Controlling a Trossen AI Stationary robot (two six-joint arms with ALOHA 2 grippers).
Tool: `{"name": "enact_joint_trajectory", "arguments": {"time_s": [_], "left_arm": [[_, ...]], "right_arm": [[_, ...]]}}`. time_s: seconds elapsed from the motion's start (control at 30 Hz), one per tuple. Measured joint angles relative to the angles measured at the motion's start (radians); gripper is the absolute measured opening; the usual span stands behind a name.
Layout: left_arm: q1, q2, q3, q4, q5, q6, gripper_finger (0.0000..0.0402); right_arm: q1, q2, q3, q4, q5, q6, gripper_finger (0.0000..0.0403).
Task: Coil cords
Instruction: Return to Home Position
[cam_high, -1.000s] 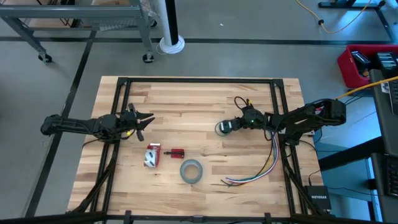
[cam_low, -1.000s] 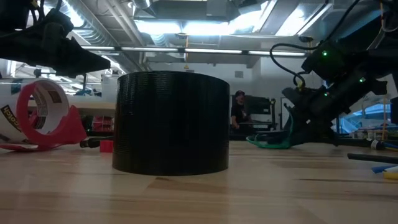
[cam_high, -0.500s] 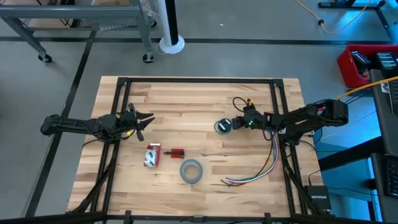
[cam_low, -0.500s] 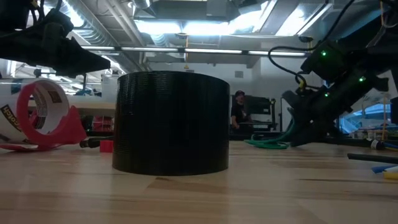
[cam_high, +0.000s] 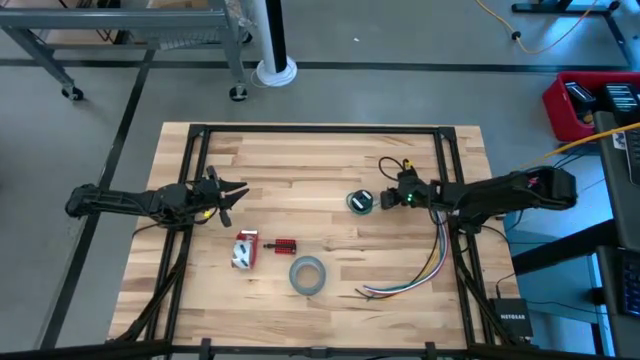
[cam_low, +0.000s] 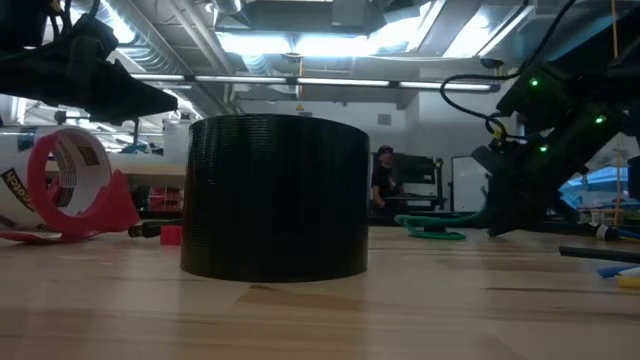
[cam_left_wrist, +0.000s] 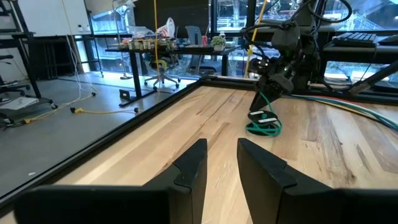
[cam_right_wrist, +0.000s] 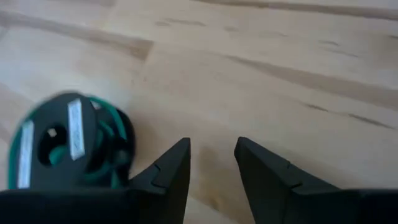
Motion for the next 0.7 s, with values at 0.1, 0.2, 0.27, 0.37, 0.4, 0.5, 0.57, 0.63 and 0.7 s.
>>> {"name": "enact_joint_trajectory", "arguments": {"time_s": [0.1, 0.2, 0.27, 0.37, 0.4, 0.5, 0.57, 0.63, 0.7], "left_arm": [[0.0, 0.0, 0.0, 0.0, 0.0, 0.0, 0.0082], [0.0, 0.0, 0.0, 0.0, 0.0, 0.0, 0.0082], [0.0, 0.0, 0.0, 0.0, 0.0, 0.0, 0.0082], [0.0, 0.0, 0.0, 0.0, 0.0, 0.0, 0.0082], [0.0, 0.0, 0.0, 0.0, 0.0, 0.0, 0.0082], [0.0, 0.0, 0.0, 0.0, 0.0, 0.0, 0.0082], [0.0, 0.0, 0.0, 0.0, 0.0, 0.0, 0.0081], [0.0, 0.0, 0.0, 0.0, 0.0, 0.0, 0.0082], [0.0, 0.0, 0.0, 0.0, 0.0, 0.0, 0.0082]], "right_arm": [[0.0, -0.078, 0.0, -0.103, -0.008, -0.006, 0.0138], [0.001, -0.127, 0.003, -0.203, -0.009, -0.006, 0.0138], [0.001, -0.152, 0.003, -0.26, -0.009, -0.005, 0.0138], [0.001, -0.186, 0.002, -0.278, -0.012, 0.0, 0.0138], [0.001, -0.2, 0.002, -0.282, -0.021, 0.0, 0.0138], [0.001, -0.238, 0.0, -0.291, -0.063, 0.003, 0.0138], [0.001, -0.272, 0.0, -0.297, -0.096, 0.003, 0.0138], [0.001, -0.312, 0.0, -0.305, -0.135, 0.003, 0.0138], [0.002, -0.35, 0.001, -0.309, -0.178, 0.002, 0.0138]]}}
